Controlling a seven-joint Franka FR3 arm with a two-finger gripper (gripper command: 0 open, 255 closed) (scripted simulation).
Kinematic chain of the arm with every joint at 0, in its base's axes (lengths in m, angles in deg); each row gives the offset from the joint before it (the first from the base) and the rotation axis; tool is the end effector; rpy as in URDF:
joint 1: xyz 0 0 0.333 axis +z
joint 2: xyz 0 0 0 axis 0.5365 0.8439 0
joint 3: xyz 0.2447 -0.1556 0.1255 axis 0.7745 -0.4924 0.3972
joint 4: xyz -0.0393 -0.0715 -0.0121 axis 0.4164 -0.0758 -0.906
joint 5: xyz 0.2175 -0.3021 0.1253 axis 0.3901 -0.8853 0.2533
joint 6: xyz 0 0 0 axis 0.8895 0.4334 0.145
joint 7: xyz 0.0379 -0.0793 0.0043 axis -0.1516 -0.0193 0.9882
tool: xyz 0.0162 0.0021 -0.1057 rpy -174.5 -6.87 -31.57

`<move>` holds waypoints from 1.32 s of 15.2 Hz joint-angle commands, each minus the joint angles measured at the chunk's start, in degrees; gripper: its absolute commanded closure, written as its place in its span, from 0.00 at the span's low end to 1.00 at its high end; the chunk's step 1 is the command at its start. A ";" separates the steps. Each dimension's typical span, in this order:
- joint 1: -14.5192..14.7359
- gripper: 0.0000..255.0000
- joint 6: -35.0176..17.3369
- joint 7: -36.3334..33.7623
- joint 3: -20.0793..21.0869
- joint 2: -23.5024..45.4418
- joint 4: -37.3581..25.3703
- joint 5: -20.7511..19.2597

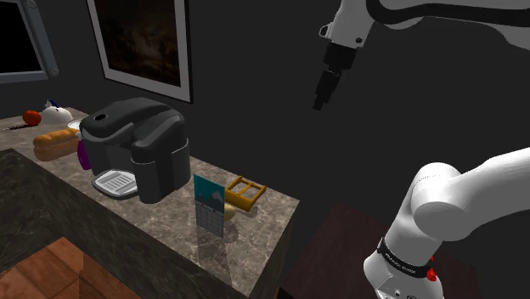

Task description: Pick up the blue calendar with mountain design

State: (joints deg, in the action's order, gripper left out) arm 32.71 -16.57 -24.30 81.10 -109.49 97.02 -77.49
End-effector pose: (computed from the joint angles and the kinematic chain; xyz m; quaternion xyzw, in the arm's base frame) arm 0.3258 0.0046 0.6275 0.9947 0.0797 0.0647 0.0010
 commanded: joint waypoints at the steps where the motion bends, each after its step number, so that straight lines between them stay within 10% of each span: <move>1: 0.00 0.00 0.00 0.00 0.00 0.00 0.00 0.00; 20: 1.72 0.00 -30.28 -6.74 6.21 31.41 1.13 0.71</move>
State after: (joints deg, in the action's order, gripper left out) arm 34.33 -45.07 -30.51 86.94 -80.27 98.48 -76.61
